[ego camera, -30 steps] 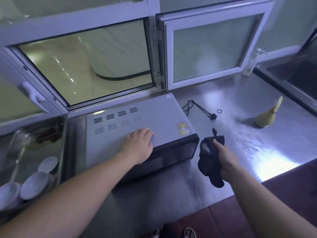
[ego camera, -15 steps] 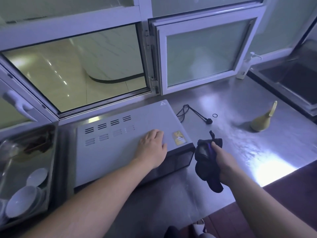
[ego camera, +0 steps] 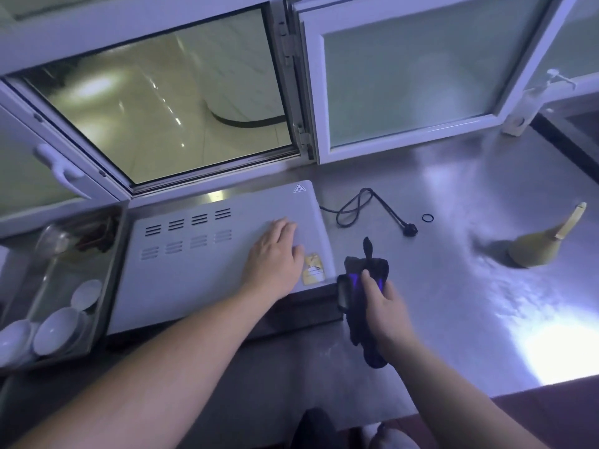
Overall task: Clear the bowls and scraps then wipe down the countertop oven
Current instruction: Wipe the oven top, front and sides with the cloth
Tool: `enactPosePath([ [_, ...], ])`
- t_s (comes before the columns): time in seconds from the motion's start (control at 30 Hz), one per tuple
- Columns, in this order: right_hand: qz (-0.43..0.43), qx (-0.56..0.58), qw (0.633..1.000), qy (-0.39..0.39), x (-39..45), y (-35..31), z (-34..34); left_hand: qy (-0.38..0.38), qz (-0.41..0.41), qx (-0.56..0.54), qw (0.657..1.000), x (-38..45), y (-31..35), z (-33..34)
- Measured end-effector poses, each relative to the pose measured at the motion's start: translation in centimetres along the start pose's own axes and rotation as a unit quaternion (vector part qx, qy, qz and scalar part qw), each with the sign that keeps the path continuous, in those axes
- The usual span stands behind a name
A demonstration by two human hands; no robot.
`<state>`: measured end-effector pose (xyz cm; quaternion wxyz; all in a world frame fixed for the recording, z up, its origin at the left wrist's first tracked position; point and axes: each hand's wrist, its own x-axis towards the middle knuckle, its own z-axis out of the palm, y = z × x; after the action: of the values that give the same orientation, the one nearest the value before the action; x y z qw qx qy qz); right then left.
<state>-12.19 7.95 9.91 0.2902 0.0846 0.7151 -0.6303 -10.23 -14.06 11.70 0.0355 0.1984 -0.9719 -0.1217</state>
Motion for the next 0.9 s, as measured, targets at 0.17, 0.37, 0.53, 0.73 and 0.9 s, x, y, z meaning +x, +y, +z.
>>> enactPosePath([
  [0.17, -0.077, -0.038, 0.996, -0.033, -0.7, 0.3, 1.5, 0.013, -0.023, 0.008, 1.0, 2.2, 0.2, 0.2],
  [0.37, -0.091, -0.061, 0.992, -0.055, 0.6, 0.7, 2.1, -0.003, -0.034, 0.027, 0.999, 2.9, 0.5, 1.2],
  [0.53, -0.124, -0.096, 0.984, -0.08, 3.2, -0.2, 2.6, 0.013, -0.036, 0.033, 0.999, 2.8, 0.7, 1.3],
  [0.73, -0.167, -0.134, 0.972, -0.096, 9.0, -3.7, 4.7, 0.036, -0.026, 0.05, 0.998, 2.8, 0.6, 1.5],
  [0.9, -0.182, -0.137, 0.97, -0.083, 14.0, -7.6, 7.2, 0.047, -0.012, 0.049, 0.998, 2.9, 0.5, 1.7],
])
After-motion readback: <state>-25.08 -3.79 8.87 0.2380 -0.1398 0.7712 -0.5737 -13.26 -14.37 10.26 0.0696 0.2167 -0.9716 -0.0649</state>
